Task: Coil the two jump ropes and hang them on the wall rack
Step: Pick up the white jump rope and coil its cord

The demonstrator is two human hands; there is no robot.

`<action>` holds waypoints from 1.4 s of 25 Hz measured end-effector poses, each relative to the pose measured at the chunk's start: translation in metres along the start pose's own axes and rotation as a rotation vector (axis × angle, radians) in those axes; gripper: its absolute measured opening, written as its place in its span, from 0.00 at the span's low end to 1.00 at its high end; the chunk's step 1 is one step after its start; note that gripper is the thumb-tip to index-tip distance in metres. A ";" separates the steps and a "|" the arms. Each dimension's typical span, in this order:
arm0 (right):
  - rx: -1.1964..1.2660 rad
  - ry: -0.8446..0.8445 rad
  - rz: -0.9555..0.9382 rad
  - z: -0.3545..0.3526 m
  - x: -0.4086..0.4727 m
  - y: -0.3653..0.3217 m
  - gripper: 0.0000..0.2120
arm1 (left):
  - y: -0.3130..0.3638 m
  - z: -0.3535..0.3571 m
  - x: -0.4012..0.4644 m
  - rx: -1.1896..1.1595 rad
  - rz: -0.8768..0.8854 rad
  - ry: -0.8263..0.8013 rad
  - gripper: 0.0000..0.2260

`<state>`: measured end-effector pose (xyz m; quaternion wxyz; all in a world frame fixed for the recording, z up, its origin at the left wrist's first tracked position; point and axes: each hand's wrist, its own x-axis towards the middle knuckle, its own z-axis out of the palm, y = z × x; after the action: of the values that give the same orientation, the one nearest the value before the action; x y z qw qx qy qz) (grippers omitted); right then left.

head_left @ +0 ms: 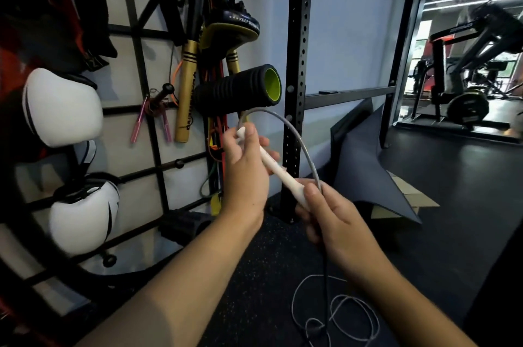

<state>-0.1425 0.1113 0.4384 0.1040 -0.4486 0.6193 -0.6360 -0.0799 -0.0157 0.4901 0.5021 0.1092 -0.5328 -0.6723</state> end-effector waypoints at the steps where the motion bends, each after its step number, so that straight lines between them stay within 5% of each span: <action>1: -0.065 -0.008 -0.001 -0.006 0.002 -0.003 0.14 | 0.003 -0.011 0.000 0.138 0.074 -0.002 0.11; 3: -0.218 -0.078 -0.020 -0.020 0.003 -0.013 0.14 | 0.013 -0.037 -0.001 0.577 0.338 -0.076 0.23; 5: -0.375 -0.183 -0.041 -0.029 0.003 -0.023 0.14 | 0.034 -0.051 -0.006 1.198 0.598 -0.310 0.23; 7: -0.455 -0.252 -0.067 -0.029 0.002 -0.027 0.13 | 0.051 -0.052 -0.016 1.410 0.492 -0.577 0.14; 9: -0.434 -0.252 -0.086 -0.022 -0.001 -0.027 0.10 | 0.050 -0.052 -0.028 1.305 0.280 -0.689 0.13; 15: -0.174 -0.185 -0.037 -0.013 0.002 -0.018 0.08 | 0.028 -0.058 -0.023 1.005 0.001 -0.787 0.12; 18: 0.003 -0.181 0.000 -0.010 0.002 -0.022 0.09 | 0.025 -0.058 -0.022 0.861 -0.021 -0.788 0.06; 25: 0.349 -0.036 0.013 -0.005 0.001 -0.021 0.09 | 0.021 -0.048 -0.028 0.649 -0.142 -0.750 0.10; 31: 0.224 -0.006 0.059 -0.012 0.003 -0.020 0.07 | 0.008 -0.037 -0.035 0.176 -0.287 -0.522 0.10; 35: -0.020 -0.093 0.096 -0.010 -0.001 -0.017 0.18 | 0.009 -0.033 -0.023 -0.149 -0.113 -0.240 0.08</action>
<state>-0.1414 0.1224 0.4543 0.1584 -0.4487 0.6410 -0.6023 -0.0411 -0.0171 0.4750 0.4027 0.0204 -0.5308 -0.7454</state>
